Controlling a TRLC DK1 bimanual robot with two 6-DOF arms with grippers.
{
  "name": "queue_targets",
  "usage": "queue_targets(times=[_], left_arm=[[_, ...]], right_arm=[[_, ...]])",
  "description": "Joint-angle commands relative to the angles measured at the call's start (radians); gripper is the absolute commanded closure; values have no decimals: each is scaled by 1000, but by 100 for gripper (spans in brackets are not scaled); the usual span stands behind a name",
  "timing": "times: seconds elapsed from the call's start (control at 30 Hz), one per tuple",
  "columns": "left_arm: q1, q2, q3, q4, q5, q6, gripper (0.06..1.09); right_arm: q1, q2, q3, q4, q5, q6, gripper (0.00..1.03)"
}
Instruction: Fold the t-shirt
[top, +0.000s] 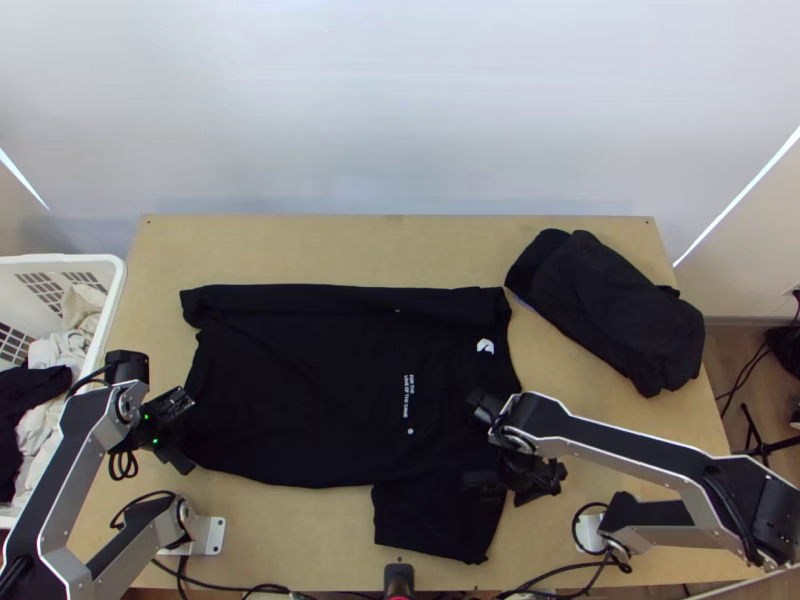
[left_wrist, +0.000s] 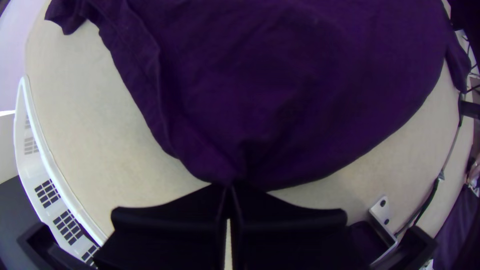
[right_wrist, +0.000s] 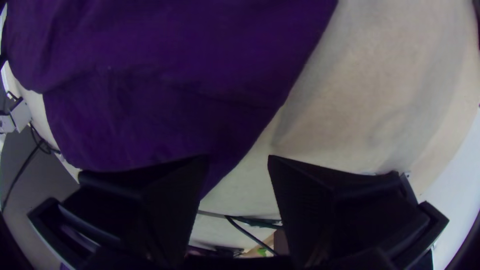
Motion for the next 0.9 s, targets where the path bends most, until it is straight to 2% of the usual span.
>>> queue_targets(times=[0.0, 0.07, 0.27, 0.37, 0.5, 0.73, 0.87], left_arm=[[-8, 3, 5, -2, 1, -7, 105], [-8, 3, 8, -2, 1, -5, 105], [-5, 5, 17, -4, 1, -4, 105], [-3, 5, 24, -2, 1, -4, 105], [1, 8, 54, -2, 18, -17, 105], [17, 13, 160, -31, 171, -142, 105], [29, 29, 154, 4, 180, -165, 105]], right_arm=[[16, 13, -26, 64, -1, -28, 63], [18, 15, -29, 74, -1, -32, 64], [34, 1, -32, 101, 33, -40, 84], [54, -28, -37, 122, 83, -51, 100], [61, -74, -35, 119, 90, -75, 100], [56, -238, 29, 108, 94, -106, 100], [-16, -309, 72, 104, 116, -171, 100]])
